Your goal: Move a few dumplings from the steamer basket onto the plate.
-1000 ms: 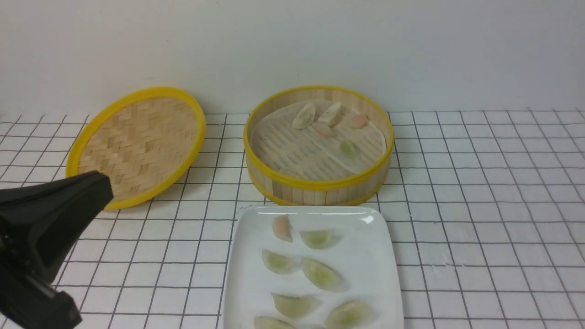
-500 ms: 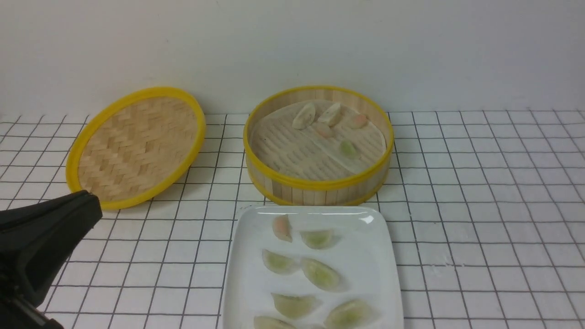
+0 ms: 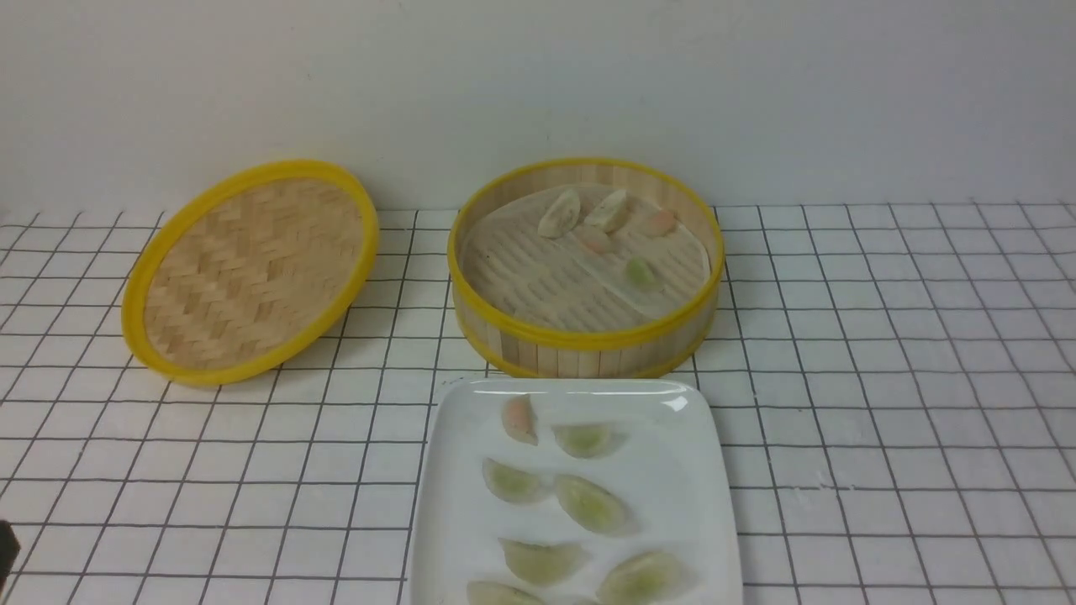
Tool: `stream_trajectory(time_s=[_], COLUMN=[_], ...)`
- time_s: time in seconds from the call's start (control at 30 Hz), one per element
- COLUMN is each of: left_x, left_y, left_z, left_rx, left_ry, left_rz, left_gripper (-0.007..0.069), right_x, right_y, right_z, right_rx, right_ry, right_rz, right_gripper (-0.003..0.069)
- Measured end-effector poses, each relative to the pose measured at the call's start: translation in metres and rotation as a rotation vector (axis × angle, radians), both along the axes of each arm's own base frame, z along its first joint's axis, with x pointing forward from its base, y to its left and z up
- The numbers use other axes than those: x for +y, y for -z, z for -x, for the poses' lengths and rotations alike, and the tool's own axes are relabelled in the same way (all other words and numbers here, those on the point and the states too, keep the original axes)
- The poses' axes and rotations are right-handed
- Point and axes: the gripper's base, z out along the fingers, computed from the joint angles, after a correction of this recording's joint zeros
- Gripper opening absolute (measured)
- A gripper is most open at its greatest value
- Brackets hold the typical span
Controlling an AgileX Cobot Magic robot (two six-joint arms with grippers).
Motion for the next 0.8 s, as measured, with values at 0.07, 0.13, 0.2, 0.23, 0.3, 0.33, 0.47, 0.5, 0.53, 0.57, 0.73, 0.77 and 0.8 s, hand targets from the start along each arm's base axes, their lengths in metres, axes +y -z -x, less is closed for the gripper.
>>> stream_trajectory(time_s=[0.07, 0.13, 0.2, 0.23, 0.3, 0.33, 0.47, 0.5, 0.53, 0.57, 0.73, 0.77, 0.8], left_x=[0.001, 0.002, 0.001, 0.001, 0.001, 0.001, 0.001, 0.001, 0.001, 0.001, 0.001, 0.001, 0.001], left_y=[0.012, 0.037, 0.042, 0.042, 0.042, 0.042, 0.042, 0.042, 0.042, 0.042, 0.042, 0.042, 0.042], left_z=[-0.001, -0.003, -0.003, -0.003, -0.003, -0.003, -0.003, -0.003, -0.003, -0.003, -0.003, -0.003, -0.003], left_rx=[0.032, 0.107, 0.124, 0.124, 0.123, 0.123, 0.122, 0.122, 0.122, 0.122, 0.122, 0.122, 0.122], left_ry=[-0.016, -0.032, -0.028, -0.028, -0.026, -0.026, -0.025, -0.025, -0.025, -0.025, -0.025, -0.025, -0.025], left_rz=[-0.009, -0.040, -0.054, -0.054, -0.059, -0.059, -0.060, -0.060, -0.061, -0.061, -0.061, -0.061, -0.061], left_gripper=[-0.0006, -0.0006, -0.0006, -0.0006, -0.0006, -0.0006, -0.0006, -0.0006, -0.0006, -0.0006, -0.0006, -0.0006, -0.0006], right_x=[0.000, 0.000, 0.000, 0.000, 0.000, 0.000, 0.000, 0.000, 0.000, 0.000, 0.000, 0.000, 0.000], right_y=[0.000, 0.000, 0.000, 0.000, 0.000, 0.000, 0.000, 0.000, 0.000, 0.000, 0.000, 0.000, 0.000], right_z=[0.000, 0.000, 0.000, 0.000, 0.000, 0.000, 0.000, 0.000, 0.000, 0.000, 0.000, 0.000, 0.000], right_rx=[0.000, 0.000, 0.000, 0.000, 0.000, 0.000, 0.000, 0.000, 0.000, 0.000, 0.000, 0.000, 0.000], right_ry=[0.000, 0.000, 0.000, 0.000, 0.000, 0.000, 0.000, 0.000, 0.000, 0.000, 0.000, 0.000, 0.000], right_rz=[-0.001, -0.001, -0.001, -0.001, -0.001, -0.001, -0.001, -0.001, -0.001, -0.001, -0.001, -0.001, -0.001], right_gripper=[-0.0015, -0.0015, -0.0015, -0.0015, -0.0015, -0.0015, -0.0015, -0.0015, -0.0015, -0.0015, -0.0015, -0.0015, -0.0015])
